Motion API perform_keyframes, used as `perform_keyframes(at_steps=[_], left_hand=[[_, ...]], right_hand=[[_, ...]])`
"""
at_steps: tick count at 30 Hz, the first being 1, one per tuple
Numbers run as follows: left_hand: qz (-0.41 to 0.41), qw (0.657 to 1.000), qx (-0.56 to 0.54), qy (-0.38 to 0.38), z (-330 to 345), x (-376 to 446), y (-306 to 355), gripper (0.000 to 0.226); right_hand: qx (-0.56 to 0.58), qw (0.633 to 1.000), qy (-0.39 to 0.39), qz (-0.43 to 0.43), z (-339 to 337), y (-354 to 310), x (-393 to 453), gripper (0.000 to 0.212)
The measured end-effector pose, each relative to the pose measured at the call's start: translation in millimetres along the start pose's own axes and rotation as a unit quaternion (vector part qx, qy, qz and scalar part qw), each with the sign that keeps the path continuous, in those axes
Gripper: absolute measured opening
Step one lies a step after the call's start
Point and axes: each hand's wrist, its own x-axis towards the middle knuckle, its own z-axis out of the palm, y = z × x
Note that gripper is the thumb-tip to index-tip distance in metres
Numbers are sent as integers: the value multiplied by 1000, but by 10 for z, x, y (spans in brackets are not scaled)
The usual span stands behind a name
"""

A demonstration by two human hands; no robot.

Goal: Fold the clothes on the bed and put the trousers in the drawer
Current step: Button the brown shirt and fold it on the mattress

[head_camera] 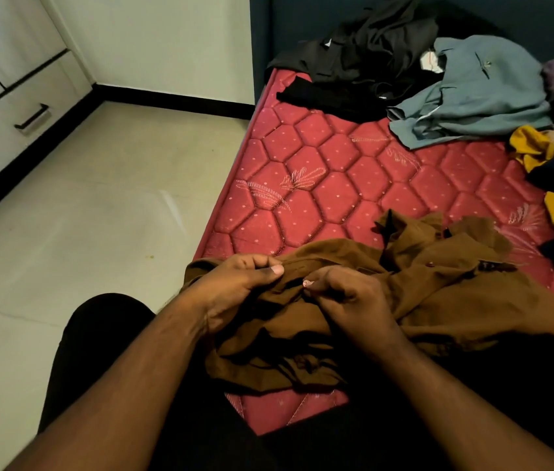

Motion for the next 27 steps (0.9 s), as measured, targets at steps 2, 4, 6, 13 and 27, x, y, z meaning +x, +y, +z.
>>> perform_keyframes(at_steps=[2, 4, 6, 13, 27], left_hand=[[7, 1000, 17, 8, 1, 2, -4, 17], [15, 998, 55, 19, 19, 19, -27, 15], [25, 996, 77, 22, 54, 42, -57, 12], [51, 993, 108, 19, 73, 59, -76, 17], [248, 892, 377, 4, 48, 63, -205, 22]], right_hand=[[-2, 1000, 5, 1, 3, -9, 4, 12], [-10, 1000, 0, 1, 13, -8, 3, 8], [-17, 1000, -3, -1, 15, 6, -11, 7], [-9, 1000, 18, 2, 11, 2, -26, 4], [-40, 996, -21, 81, -13, 33, -27, 27]])
